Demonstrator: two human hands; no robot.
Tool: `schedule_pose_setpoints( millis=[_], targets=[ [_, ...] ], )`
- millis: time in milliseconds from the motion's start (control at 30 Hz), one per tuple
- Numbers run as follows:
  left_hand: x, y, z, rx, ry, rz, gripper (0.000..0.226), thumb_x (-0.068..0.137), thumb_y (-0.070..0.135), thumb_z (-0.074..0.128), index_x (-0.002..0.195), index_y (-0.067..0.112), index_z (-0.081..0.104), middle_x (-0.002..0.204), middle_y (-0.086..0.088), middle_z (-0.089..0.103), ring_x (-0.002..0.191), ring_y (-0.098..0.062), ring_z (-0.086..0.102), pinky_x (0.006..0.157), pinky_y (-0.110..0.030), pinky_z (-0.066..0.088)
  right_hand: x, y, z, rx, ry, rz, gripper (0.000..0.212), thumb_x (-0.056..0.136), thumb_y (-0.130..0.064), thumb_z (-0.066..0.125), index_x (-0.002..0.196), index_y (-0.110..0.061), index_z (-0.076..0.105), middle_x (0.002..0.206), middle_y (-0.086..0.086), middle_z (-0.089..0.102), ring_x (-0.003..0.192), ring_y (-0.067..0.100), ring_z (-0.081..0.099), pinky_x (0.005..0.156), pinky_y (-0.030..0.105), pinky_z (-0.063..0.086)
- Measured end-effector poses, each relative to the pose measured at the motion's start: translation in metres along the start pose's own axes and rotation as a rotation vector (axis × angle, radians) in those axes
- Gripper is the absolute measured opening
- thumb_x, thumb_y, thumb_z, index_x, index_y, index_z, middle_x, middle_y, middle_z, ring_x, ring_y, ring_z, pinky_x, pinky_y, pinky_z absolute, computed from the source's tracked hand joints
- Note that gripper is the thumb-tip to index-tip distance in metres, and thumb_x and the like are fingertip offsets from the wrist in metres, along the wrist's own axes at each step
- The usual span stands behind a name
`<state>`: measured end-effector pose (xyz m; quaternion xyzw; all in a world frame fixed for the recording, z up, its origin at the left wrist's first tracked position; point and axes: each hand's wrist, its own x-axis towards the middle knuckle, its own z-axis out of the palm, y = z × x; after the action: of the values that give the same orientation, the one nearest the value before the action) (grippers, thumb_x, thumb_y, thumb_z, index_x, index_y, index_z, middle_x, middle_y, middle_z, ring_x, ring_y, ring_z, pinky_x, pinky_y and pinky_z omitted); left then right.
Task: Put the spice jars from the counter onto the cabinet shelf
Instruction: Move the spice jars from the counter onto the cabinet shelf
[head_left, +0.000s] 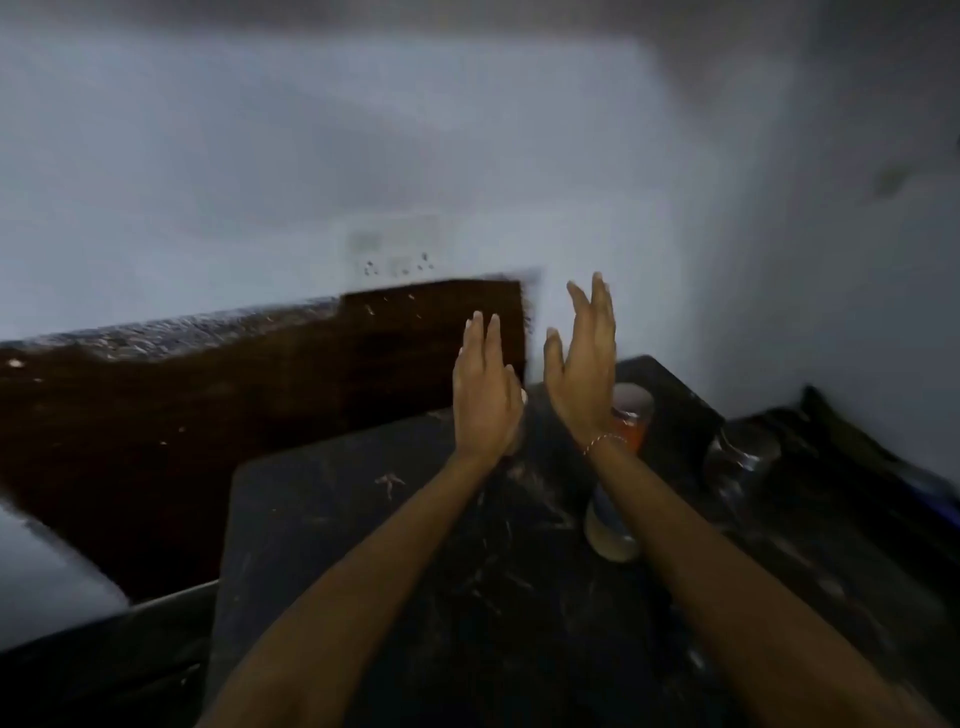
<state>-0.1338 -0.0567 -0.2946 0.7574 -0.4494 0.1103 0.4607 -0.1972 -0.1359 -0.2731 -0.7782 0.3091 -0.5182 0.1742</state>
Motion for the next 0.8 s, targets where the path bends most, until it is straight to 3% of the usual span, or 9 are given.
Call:
schedule_pose_setpoints(
  millis=[67, 133, 333, 433, 500, 633, 700, 800],
  targets=[
    [-0.035, 0.005, 0.024, -0.091, -0.092, 0.002, 0.044, 0.094, 0.005, 0.04, 0.138, 0.0, 0.039, 0.146, -0.017, 0.039, 0.139, -0.026, 0.033, 0.116, -0.047, 0.025, -0.035, 0.032, -0.018, -0.105, -0.057, 0.08, 0.048, 0.092, -0.022, 0.048, 0.138, -0.012, 0.039, 0.152, 0.012, 0.029, 0.14, 0.027, 0.029, 0.113, 0.044, 0.029],
    [-0.071, 0.01, 0.05, -0.159, -0.167, 0.028, 0.039, 0.091, 0.003, 0.041, 0.129, -0.002, 0.049, 0.134, -0.021, 0.053, 0.129, -0.03, 0.047, 0.11, -0.05, 0.034, -0.069, 0.063, -0.037, -0.154, -0.128, 0.176, 0.051, 0.093, -0.022, 0.047, 0.141, -0.01, 0.033, 0.152, 0.014, 0.027, 0.141, 0.028, 0.025, 0.116, 0.045, 0.023],
    [-0.139, 0.02, 0.109, -0.264, -0.507, -0.131, 0.044, 0.098, 0.014, 0.038, 0.141, 0.007, 0.035, 0.149, -0.011, 0.035, 0.14, -0.02, 0.03, 0.116, -0.032, 0.023, -0.14, 0.124, -0.091, -0.262, -0.267, 0.426, 0.055, 0.092, -0.022, 0.051, 0.142, -0.014, 0.031, 0.155, 0.008, 0.02, 0.144, 0.022, 0.016, 0.115, 0.036, 0.019],
    [-0.16, 0.027, 0.124, -0.272, -0.547, -0.106, 0.045, 0.099, 0.018, 0.037, 0.142, 0.009, 0.033, 0.151, -0.009, 0.033, 0.141, -0.019, 0.028, 0.114, -0.032, 0.026, -0.147, 0.139, -0.117, -0.321, -0.31, 0.418, 0.052, 0.089, -0.03, 0.056, 0.136, -0.014, 0.041, 0.148, 0.01, 0.036, 0.138, 0.024, 0.03, 0.113, 0.04, 0.027],
    [-0.182, 0.036, 0.132, -0.335, -0.588, -0.109, 0.042, 0.098, 0.02, 0.038, 0.14, 0.011, 0.038, 0.146, -0.007, 0.04, 0.136, -0.017, 0.036, 0.111, -0.031, 0.031, -0.154, 0.149, -0.132, -0.399, -0.372, 0.386, 0.05, 0.085, -0.036, 0.059, 0.129, -0.015, 0.049, 0.14, 0.011, 0.045, 0.131, 0.025, 0.04, 0.109, 0.042, 0.034],
    [-0.226, 0.058, 0.149, -0.535, -0.716, -0.242, 0.042, 0.099, 0.026, 0.038, 0.14, 0.017, 0.039, 0.139, -0.002, 0.05, 0.127, -0.011, 0.047, 0.105, -0.022, 0.036, -0.176, 0.169, -0.152, -0.424, -0.47, 0.485, 0.04, 0.083, -0.039, 0.06, 0.117, -0.016, 0.058, 0.126, 0.006, 0.055, 0.115, 0.021, 0.053, 0.094, 0.041, 0.047],
    [-0.237, 0.063, 0.158, -0.614, -0.756, -0.295, 0.049, 0.096, 0.029, 0.044, 0.143, 0.019, 0.033, 0.143, 0.0, 0.046, 0.13, -0.009, 0.044, 0.107, -0.024, 0.037, -0.181, 0.176, -0.155, -0.313, -0.462, 0.61, 0.034, 0.085, -0.039, 0.058, 0.109, -0.015, 0.062, 0.111, 0.004, 0.064, 0.099, 0.015, 0.06, 0.084, 0.032, 0.051],
    [-0.24, 0.057, 0.169, -0.636, -0.887, -0.284, 0.088, 0.078, 0.041, 0.067, 0.148, 0.023, 0.016, 0.149, 0.007, 0.034, 0.135, 0.0, 0.034, 0.108, -0.016, 0.032, -0.179, 0.184, -0.152, -0.164, -0.428, 0.77, 0.028, 0.086, -0.039, 0.059, 0.1, -0.016, 0.065, 0.098, 0.001, 0.068, 0.086, 0.008, 0.058, 0.078, 0.023, 0.047]
  ],
)
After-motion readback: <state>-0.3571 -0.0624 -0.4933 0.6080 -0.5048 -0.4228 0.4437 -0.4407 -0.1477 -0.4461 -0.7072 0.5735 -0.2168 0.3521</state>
